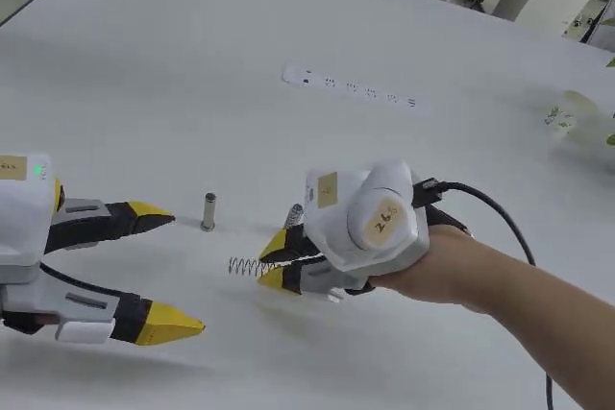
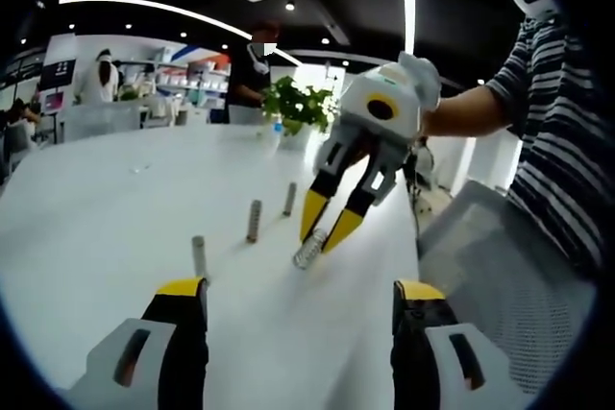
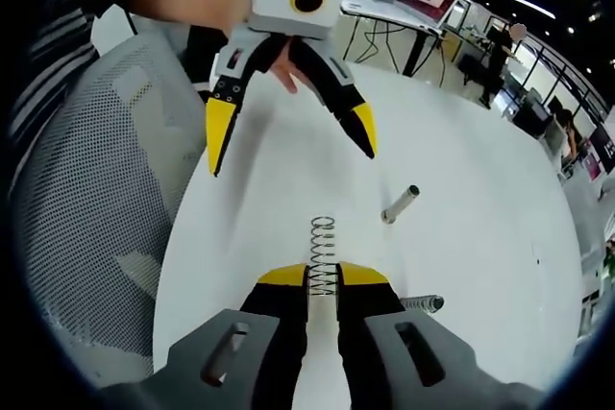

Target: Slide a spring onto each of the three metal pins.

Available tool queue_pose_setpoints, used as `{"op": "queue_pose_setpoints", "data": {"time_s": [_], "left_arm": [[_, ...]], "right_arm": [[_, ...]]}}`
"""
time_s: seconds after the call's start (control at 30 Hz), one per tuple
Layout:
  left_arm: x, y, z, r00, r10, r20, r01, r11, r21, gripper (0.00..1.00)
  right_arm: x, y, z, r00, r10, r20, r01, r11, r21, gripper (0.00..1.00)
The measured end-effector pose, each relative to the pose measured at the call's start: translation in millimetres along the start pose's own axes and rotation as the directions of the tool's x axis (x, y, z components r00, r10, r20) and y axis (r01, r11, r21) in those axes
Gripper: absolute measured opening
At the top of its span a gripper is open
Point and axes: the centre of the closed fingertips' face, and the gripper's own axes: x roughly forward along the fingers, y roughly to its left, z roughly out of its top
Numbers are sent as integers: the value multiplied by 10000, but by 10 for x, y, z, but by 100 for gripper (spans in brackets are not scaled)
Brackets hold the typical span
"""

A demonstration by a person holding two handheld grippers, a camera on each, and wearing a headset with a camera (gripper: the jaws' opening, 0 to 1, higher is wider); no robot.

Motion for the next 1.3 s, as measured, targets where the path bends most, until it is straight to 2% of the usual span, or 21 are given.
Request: {"op": "queue_pose_setpoints", "data": {"time_s": [0.13, 0.4, 0.5, 0.63, 0.73, 0.83, 1.3], "left_arm": [[21, -1, 26, 9999, -97, 104, 98, 9999, -59, 69], [136, -51, 30, 9988, -480, 1, 480, 9988, 116, 61], [178, -85, 56, 9973, -732, 4, 732, 9971, 192, 49], [239, -105, 90, 9953, -969, -31, 970, 9948, 296, 42], [269, -99, 130, 9945, -1043, 93, 1040, 9942, 258, 36], [293, -143, 152, 9915, -1291, 178, 1288, 9915, 206, 29], [357, -204, 139, 9857, -1684, 110, 1680, 9854, 289, 12]], "right_arm": [[-10, 27, 8, 10000, -27, 55, 27, 10000, 39, 8], [-51, 34, 74, 9996, -112, 264, 110, 9999, 67, 8], [-71, 45, 105, 9994, -128, 329, 128, 9999, 4, 8], [-80, 66, 118, 9993, -120, 350, 123, 9999, -79, 8], [-82, 72, 135, 9989, -130, 452, 132, 9999, -28, 8], [-92, 78, 157, 9985, -152, 527, 154, 9999, -44, 8], [-129, 78, 196, 9977, -153, 666, 163, 9998, -131, 8]]}}
